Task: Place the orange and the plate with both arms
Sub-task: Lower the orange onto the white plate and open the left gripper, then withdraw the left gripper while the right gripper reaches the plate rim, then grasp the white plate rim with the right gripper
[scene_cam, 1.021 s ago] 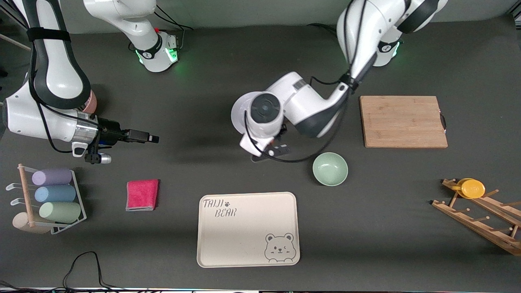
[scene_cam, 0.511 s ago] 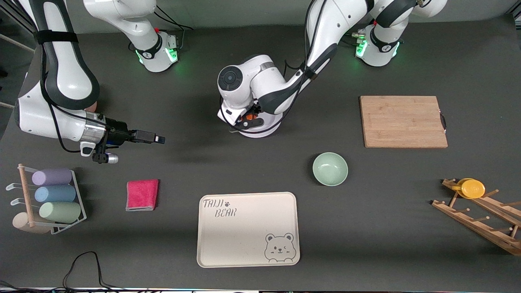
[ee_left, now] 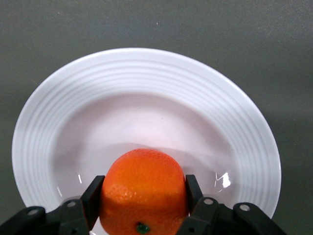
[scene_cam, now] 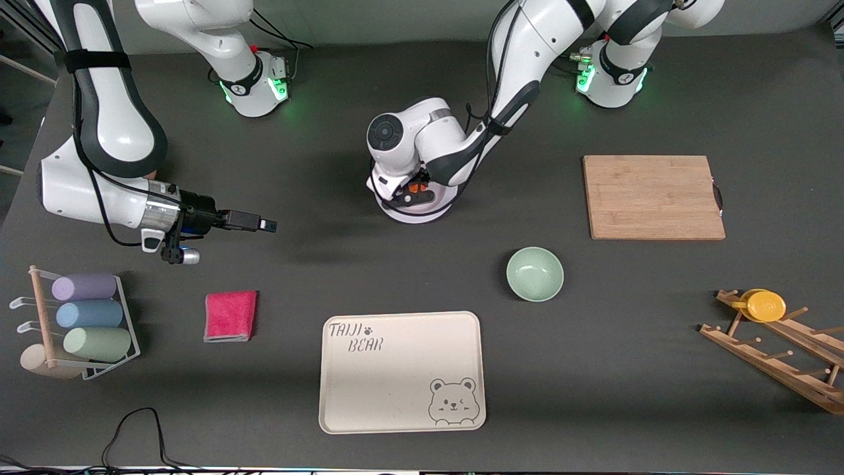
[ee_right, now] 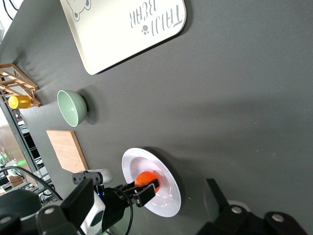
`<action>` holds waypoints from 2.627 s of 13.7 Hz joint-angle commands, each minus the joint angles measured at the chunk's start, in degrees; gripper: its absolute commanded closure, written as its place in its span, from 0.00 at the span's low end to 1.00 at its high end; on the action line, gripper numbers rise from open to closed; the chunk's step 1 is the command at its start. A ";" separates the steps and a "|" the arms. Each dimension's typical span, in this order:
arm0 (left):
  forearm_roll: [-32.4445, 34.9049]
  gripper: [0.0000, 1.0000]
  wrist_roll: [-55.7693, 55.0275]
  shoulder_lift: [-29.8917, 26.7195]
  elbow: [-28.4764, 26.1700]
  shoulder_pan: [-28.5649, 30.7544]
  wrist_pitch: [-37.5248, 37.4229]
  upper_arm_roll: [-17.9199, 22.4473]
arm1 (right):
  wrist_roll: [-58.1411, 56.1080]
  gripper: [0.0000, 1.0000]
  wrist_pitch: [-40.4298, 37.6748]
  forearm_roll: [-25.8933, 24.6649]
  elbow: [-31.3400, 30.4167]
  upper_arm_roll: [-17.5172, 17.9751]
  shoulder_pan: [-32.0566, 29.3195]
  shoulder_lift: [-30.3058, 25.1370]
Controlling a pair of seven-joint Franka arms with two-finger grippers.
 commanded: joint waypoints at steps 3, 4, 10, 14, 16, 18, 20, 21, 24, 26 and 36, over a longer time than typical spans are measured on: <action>0.66 0.00 -2.28 -3.40 -2.02 0.70 -0.21 0.48 | -1.59 0.00 -1.16 1.68 -1.71 -0.08 -0.22 -2.42; 0.66 0.00 -1.49 -4.97 -2.02 2.01 -1.96 0.48 | -1.59 0.00 -0.72 1.77 -1.62 0.01 -0.13 -1.98; -6.19 0.00 21.76 -21.14 -1.85 19.74 -19.00 0.39 | -6.57 0.00 5.60 10.01 -3.10 1.32 2.33 2.32; -6.37 0.00 39.52 -28.70 -1.76 28.47 -27.27 5.28 | -17.64 0.00 7.19 20.55 -7.23 4.13 2.16 4.17; -6.37 0.00 44.02 -31.34 -1.85 28.39 -27.90 11.52 | -25.81 0.00 9.55 26.10 -9.69 6.07 2.16 5.92; -6.37 0.00 51.83 -33.89 -1.93 28.39 -30.52 16.71 | -29.96 0.00 12.37 27.70 -10.93 8.96 2.16 7.33; -6.37 0.00 54.93 -36.09 -2.55 28.39 -33.51 19.89 | -31.81 0.00 12.64 28.57 -11.11 11.08 2.24 9.00; -6.37 0.00 55.90 -36.89 -2.55 28.39 -34.66 21.29 | -34.17 0.00 12.82 30.41 -11.63 12.04 2.24 9.53; -6.28 0.00 65.62 -38.12 -2.38 28.48 -36.07 28.40 | -42.26 0.00 13.60 34.38 -12.34 13.63 2.51 13.39; -6.28 0.00 69.25 -38.48 -0.98 28.91 -38.26 32.19 | -43.77 0.00 18.33 34.99 -13.04 16.96 2.33 14.11; -6.11 0.00 70.85 -36.11 3.69 43.07 -42.49 20.25 | -60.54 0.00 25.29 49.75 -14.98 23.04 2.68 20.60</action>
